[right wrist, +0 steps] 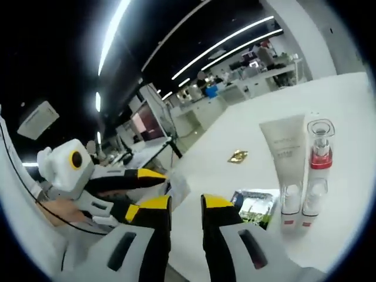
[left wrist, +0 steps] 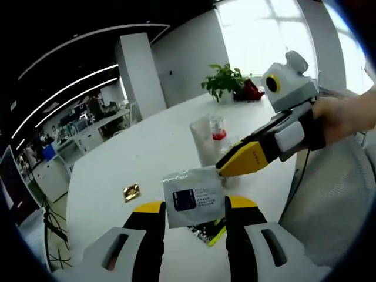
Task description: Arrange the skincare products in the storage area until every visible bottle or jar stands upright without overlapping.
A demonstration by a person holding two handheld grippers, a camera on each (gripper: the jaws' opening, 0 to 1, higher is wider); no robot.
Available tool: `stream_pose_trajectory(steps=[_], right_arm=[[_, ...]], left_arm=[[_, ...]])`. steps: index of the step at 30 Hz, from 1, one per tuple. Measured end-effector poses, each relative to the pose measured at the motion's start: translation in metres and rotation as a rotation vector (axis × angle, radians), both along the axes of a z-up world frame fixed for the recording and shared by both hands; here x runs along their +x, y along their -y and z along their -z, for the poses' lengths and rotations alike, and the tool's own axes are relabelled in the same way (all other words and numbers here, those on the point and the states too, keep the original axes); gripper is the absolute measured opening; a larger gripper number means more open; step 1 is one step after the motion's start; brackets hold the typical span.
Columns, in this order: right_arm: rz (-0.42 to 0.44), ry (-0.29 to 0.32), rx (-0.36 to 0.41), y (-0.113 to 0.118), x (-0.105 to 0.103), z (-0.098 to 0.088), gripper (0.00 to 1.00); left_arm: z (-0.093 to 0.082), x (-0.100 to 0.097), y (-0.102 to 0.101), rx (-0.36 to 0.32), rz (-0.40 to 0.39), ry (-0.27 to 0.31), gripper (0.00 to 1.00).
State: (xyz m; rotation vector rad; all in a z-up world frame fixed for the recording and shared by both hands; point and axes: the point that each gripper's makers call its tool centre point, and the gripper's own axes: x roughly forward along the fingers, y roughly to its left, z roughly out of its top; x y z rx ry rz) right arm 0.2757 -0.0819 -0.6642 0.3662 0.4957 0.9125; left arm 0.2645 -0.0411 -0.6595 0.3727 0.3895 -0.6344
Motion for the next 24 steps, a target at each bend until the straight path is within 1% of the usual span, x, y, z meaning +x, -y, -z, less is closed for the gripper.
stream_pose_trajectory(steps=[4, 5, 7, 8, 9, 10, 11, 12, 14, 17, 18, 19, 20, 21, 22, 23, 24], right_arm=[[0.001, -0.010, 0.014, -0.003, 0.001, 0.001, 0.09], [0.000, -0.012, 0.016, -0.003, 0.001, 0.001, 0.06], [0.004, -0.023, 0.028, -0.003, 0.001, 0.000, 0.05], [0.005, -0.026, 0.036, -0.003, 0.001, 0.000, 0.02], [-0.001, -0.029, 0.065, -0.004, 0.001, -0.003, 0.01], [0.005, -0.056, 0.111, -0.004, 0.000, -0.006, 0.01], [0.007, -0.065, 0.123, -0.003, 0.000, -0.007, 0.01], [0.001, -0.080, 0.133, -0.004, -0.001, -0.007, 0.01], [0.003, -0.079, 0.120, -0.003, 0.001, -0.004, 0.01], [-0.012, -0.097, 0.121, -0.006, -0.004, -0.005, 0.01], [-0.015, -0.096, 0.111, -0.006, -0.004, -0.003, 0.01], [-0.020, -0.094, 0.098, -0.005, -0.004, -0.002, 0.01], [-0.024, -0.094, 0.090, -0.005, -0.004, -0.001, 0.01], [-0.026, -0.098, 0.087, -0.006, -0.004, -0.001, 0.01], [-0.033, -0.104, 0.085, -0.008, -0.004, 0.000, 0.01], [-0.045, -0.108, 0.073, -0.011, -0.006, 0.001, 0.01], [-0.059, -0.112, 0.061, -0.014, -0.007, 0.003, 0.01]], left_arm=[[-0.002, -0.003, 0.005, -0.006, 0.014, 0.004, 0.40], [-0.002, -0.003, 0.005, -0.005, 0.015, 0.004, 0.40], [0.000, -0.002, 0.004, -0.007, 0.009, -0.004, 0.39], [0.000, -0.002, 0.004, -0.015, 0.007, -0.008, 0.39], [0.002, -0.001, 0.004, -0.031, 0.003, -0.021, 0.40], [0.002, -0.001, 0.003, -0.034, 0.000, -0.021, 0.39], [0.002, -0.001, 0.003, -0.045, 0.001, -0.026, 0.39], [0.002, -0.002, 0.004, -0.057, -0.002, -0.037, 0.39], [0.003, -0.003, 0.004, -0.066, 0.002, -0.045, 0.39], [0.007, -0.004, 0.003, -0.084, 0.009, -0.064, 0.40], [0.007, -0.005, 0.004, -0.110, 0.007, -0.080, 0.41], [0.009, -0.008, 0.006, -0.155, 0.019, -0.115, 0.42], [0.013, -0.011, 0.003, -0.182, 0.022, -0.152, 0.44], [0.019, -0.015, 0.002, -0.228, 0.012, -0.216, 0.47], [0.021, -0.016, 0.000, -0.255, 0.002, -0.245, 0.52], [0.024, -0.016, -0.005, -0.320, -0.013, -0.280, 0.54], [0.028, -0.017, -0.010, -0.338, -0.019, -0.312, 0.54]])
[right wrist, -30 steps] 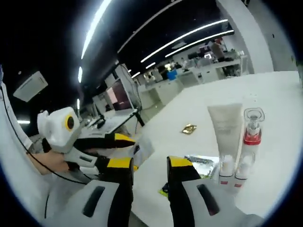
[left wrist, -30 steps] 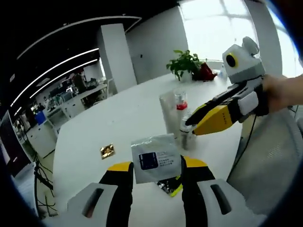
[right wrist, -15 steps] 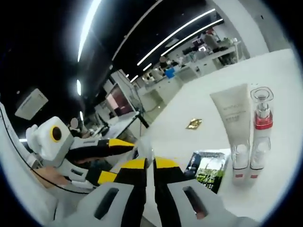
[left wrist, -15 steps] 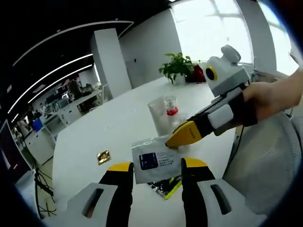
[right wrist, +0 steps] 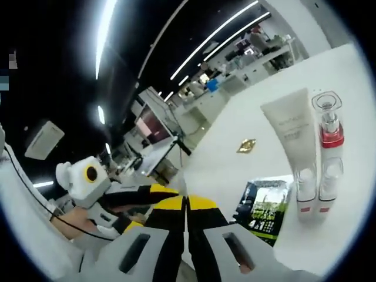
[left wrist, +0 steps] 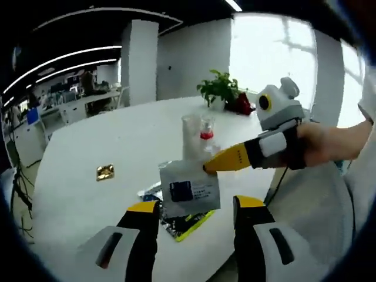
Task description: Arrange the skincare products in the storage area until every visible bottle or jar stands upright without overlapping.
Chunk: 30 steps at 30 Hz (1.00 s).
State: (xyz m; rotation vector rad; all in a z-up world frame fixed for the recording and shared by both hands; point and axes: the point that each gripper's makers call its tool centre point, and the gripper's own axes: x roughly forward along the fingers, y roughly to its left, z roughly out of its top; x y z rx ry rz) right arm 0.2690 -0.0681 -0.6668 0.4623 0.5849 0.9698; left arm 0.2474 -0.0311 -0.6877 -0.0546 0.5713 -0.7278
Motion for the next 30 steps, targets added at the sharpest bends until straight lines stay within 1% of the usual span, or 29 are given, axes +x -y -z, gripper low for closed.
stream_pose_trajectory(steps=[1, 2, 3, 4, 5, 7, 9, 11, 12, 13, 14, 15, 16, 17, 19, 20, 21, 23, 24, 25, 26, 28, 29, 30], right_arm=[[-0.025, 0.000, -0.013, -0.004, -0.001, 0.002, 0.01], [-0.039, -0.002, -0.016, -0.008, -0.001, 0.003, 0.01], [-0.061, -0.007, -0.013, -0.014, -0.001, 0.003, 0.01], [-0.064, -0.006, -0.012, -0.016, -0.001, 0.003, 0.01], [-0.081, -0.006, -0.016, -0.022, -0.001, 0.005, 0.01], [-0.116, -0.006, -0.043, -0.030, -0.001, 0.011, 0.01], [-0.136, -0.009, -0.059, -0.037, -0.001, 0.015, 0.01], [-0.154, -0.022, -0.063, -0.049, 0.001, 0.021, 0.01], [-0.161, -0.031, -0.068, -0.052, 0.001, 0.023, 0.01], [-0.170, -0.037, -0.085, -0.056, 0.003, 0.028, 0.01], [-0.176, -0.040, -0.101, -0.059, 0.003, 0.032, 0.01], [-0.179, -0.045, -0.118, -0.061, 0.004, 0.037, 0.01], [-0.186, -0.050, -0.140, -0.064, 0.007, 0.044, 0.01], [-0.194, -0.047, -0.151, -0.066, 0.009, 0.048, 0.01], [-0.198, -0.055, -0.190, -0.070, 0.010, 0.056, 0.01], [-0.208, -0.051, -0.226, -0.072, 0.012, 0.063, 0.01], [-0.212, -0.038, -0.251, -0.073, 0.013, 0.069, 0.01], [-0.216, -0.038, -0.300, -0.077, 0.016, 0.085, 0.01], [-0.222, -0.033, -0.323, -0.078, 0.017, 0.091, 0.01], [-0.225, -0.032, -0.353, -0.080, 0.019, 0.101, 0.01], [-0.233, -0.012, -0.398, -0.079, 0.022, 0.110, 0.01], [-0.251, 0.021, -0.453, -0.080, 0.026, 0.121, 0.01], [-0.252, 0.023, -0.468, -0.080, 0.027, 0.125, 0.01], [-0.254, 0.030, -0.480, -0.080, 0.028, 0.127, 0.01]], left_arm=[[0.001, 0.000, -0.005, -0.046, -0.029, -0.036, 0.52], [0.001, -0.003, -0.006, -0.081, -0.023, -0.063, 0.48], [0.005, -0.002, -0.012, -0.083, -0.028, -0.077, 0.47], [0.007, -0.001, -0.018, -0.086, -0.039, -0.083, 0.44], [0.009, -0.002, -0.024, -0.121, -0.052, -0.108, 0.40], [0.017, -0.002, -0.037, -0.155, -0.066, -0.143, 0.31], [0.022, -0.001, -0.050, -0.161, -0.078, -0.149, 0.25], [0.027, -0.003, -0.056, -0.173, -0.103, -0.175, 0.18], [0.033, -0.002, -0.062, -0.159, -0.123, -0.178, 0.15], [0.037, -0.002, -0.067, -0.153, -0.142, -0.190, 0.09], [0.043, -0.003, -0.073, -0.142, -0.164, -0.210, 0.05], [0.047, -0.002, -0.078, -0.142, -0.188, -0.213, 0.06], [0.050, -0.002, -0.079, -0.145, -0.214, -0.233, 0.04], [0.055, -0.004, -0.081, -0.126, -0.226, -0.258, 0.01], [0.060, -0.005, -0.082, -0.126, -0.238, -0.277, 0.01], [0.069, -0.003, -0.087, -0.111, -0.252, -0.300, 0.01], [0.074, -0.002, -0.088, -0.094, -0.262, -0.313, 0.01], [0.084, -0.003, -0.090, -0.061, -0.272, -0.344, 0.00], [0.088, -0.002, -0.091, -0.051, -0.279, -0.357, 0.00], [0.093, 0.000, -0.091, -0.047, -0.279, -0.366, 0.00], [0.100, 0.003, -0.092, -0.041, -0.279, -0.375, 0.00], [0.103, 0.004, -0.093, -0.042, -0.290, -0.400, 0.00], [0.104, 0.004, -0.092, -0.042, -0.288, -0.404, 0.00], [0.110, 0.008, -0.092, -0.036, -0.289, -0.405, 0.00]])
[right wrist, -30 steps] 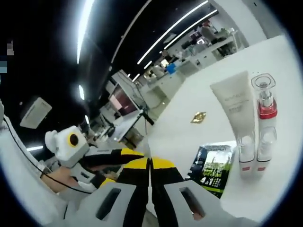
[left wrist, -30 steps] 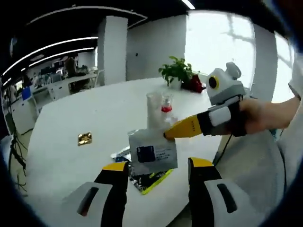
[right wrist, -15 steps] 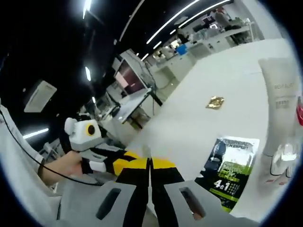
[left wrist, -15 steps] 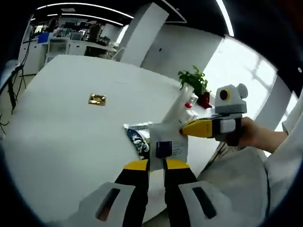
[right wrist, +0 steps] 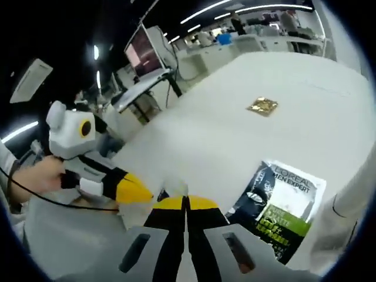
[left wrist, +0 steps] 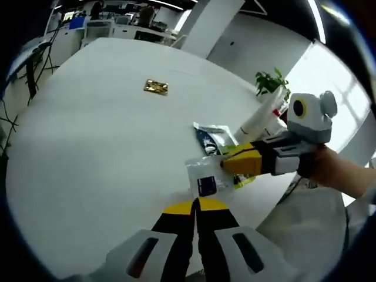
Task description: Arrange the skincare products in the storage area until every visible bottle or jar stands upright without overlapping.
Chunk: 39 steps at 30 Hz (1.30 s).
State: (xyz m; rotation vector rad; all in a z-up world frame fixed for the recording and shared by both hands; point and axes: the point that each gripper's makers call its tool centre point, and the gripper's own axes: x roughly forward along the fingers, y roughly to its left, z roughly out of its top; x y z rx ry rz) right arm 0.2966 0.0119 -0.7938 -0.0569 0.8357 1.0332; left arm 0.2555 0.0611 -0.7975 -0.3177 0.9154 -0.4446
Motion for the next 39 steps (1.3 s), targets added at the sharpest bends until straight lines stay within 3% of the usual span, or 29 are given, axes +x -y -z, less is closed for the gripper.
stream_pose_trajectory(steps=[13, 19, 22, 24, 26, 28, 34, 36, 38, 39], right_arm=[[-0.045, 0.140, -0.183, 0.003, 0.012, 0.042, 0.01], [-0.081, 0.198, -0.208, 0.001, 0.014, 0.039, 0.01], [-0.101, 0.219, -0.219, 0.000, 0.015, 0.040, 0.01], [-0.105, 0.223, -0.217, 0.000, 0.016, 0.040, 0.01], [-0.106, 0.222, -0.215, 0.000, 0.016, 0.040, 0.01], [-0.117, 0.226, -0.214, 0.000, 0.016, 0.040, 0.01], [-0.142, 0.235, -0.219, 0.000, 0.015, 0.039, 0.01], [-0.145, 0.233, -0.218, 0.000, 0.015, 0.039, 0.01], [-0.149, 0.232, -0.218, -0.001, 0.015, 0.039, 0.01], [-0.149, 0.233, -0.218, -0.001, 0.015, 0.039, 0.01]], left_arm=[[0.030, 0.016, 0.002, 0.057, 0.041, -0.058, 0.00], [0.030, 0.013, 0.003, 0.062, 0.052, -0.072, 0.00], [0.030, 0.010, 0.001, 0.117, 0.099, -0.060, 0.02], [0.027, 0.013, 0.003, 0.132, 0.147, -0.008, 0.09], [0.014, 0.019, 0.011, 0.167, 0.195, 0.106, 0.18], [0.011, 0.027, 0.017, 0.220, 0.274, 0.200, 0.18], [0.019, 0.041, 0.028, 0.295, 0.373, 0.300, 0.14], [0.023, 0.044, 0.030, 0.387, 0.458, 0.351, 0.14], [0.034, 0.043, 0.027, 0.452, 0.511, 0.348, 0.14], [0.031, 0.044, 0.032, 0.435, 0.519, 0.382, 0.14]])
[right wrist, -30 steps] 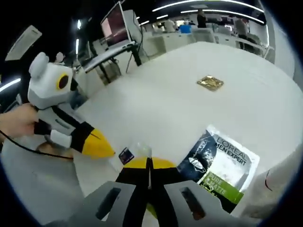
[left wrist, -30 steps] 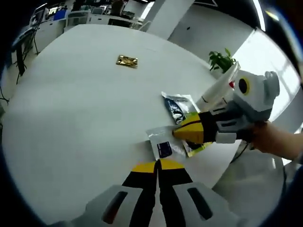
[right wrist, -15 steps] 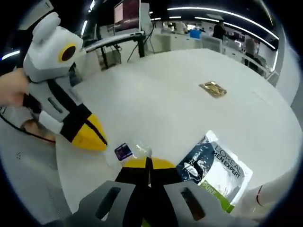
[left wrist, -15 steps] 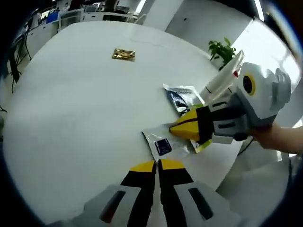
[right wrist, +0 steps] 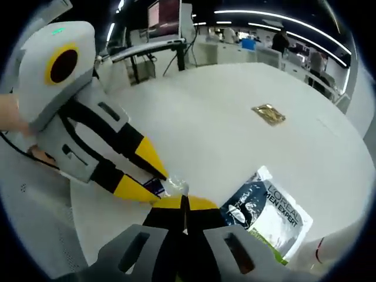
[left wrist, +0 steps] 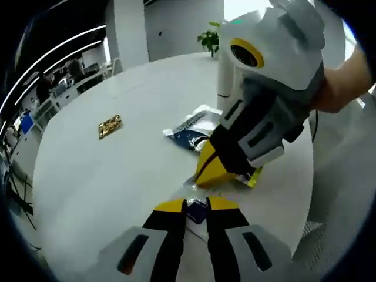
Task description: Arrange the skincare products in the storage area until every visible bottle or jar stands upright without overlapping.
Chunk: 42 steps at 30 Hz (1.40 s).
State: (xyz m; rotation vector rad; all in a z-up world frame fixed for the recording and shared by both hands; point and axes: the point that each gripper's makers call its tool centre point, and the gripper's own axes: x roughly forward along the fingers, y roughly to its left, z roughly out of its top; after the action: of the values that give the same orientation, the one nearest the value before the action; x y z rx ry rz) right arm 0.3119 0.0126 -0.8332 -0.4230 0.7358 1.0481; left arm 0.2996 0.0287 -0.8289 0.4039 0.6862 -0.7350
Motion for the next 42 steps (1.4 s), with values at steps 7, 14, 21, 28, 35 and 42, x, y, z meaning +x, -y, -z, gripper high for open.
stream_pose_trajectory(steps=[7, 14, 21, 28, 35, 42], right_arm=[[-0.075, 0.085, -0.024, -0.001, 0.001, -0.002, 0.02], [-0.114, 0.204, -0.012, 0.003, 0.000, -0.025, 0.15], [-0.161, 0.263, -0.057, 0.014, -0.003, -0.029, 0.23], [-0.162, 0.257, -0.058, 0.023, -0.012, -0.031, 0.31], [-0.137, 0.255, -0.057, 0.032, -0.015, -0.036, 0.32], [-0.112, 0.266, -0.035, 0.040, -0.017, -0.049, 0.39]], left_arm=[[0.000, 0.000, 0.002, -0.006, -0.019, -0.019, 0.11], [0.002, -0.001, 0.002, -0.007, -0.029, -0.026, 0.11], [0.003, 0.001, 0.002, -0.022, -0.042, -0.025, 0.14], [0.001, 0.002, 0.005, -0.041, -0.058, -0.030, 0.20], [-0.006, 0.001, 0.004, -0.068, -0.067, -0.026, 0.22], [-0.018, 0.000, 0.002, -0.075, -0.088, -0.027, 0.26]])
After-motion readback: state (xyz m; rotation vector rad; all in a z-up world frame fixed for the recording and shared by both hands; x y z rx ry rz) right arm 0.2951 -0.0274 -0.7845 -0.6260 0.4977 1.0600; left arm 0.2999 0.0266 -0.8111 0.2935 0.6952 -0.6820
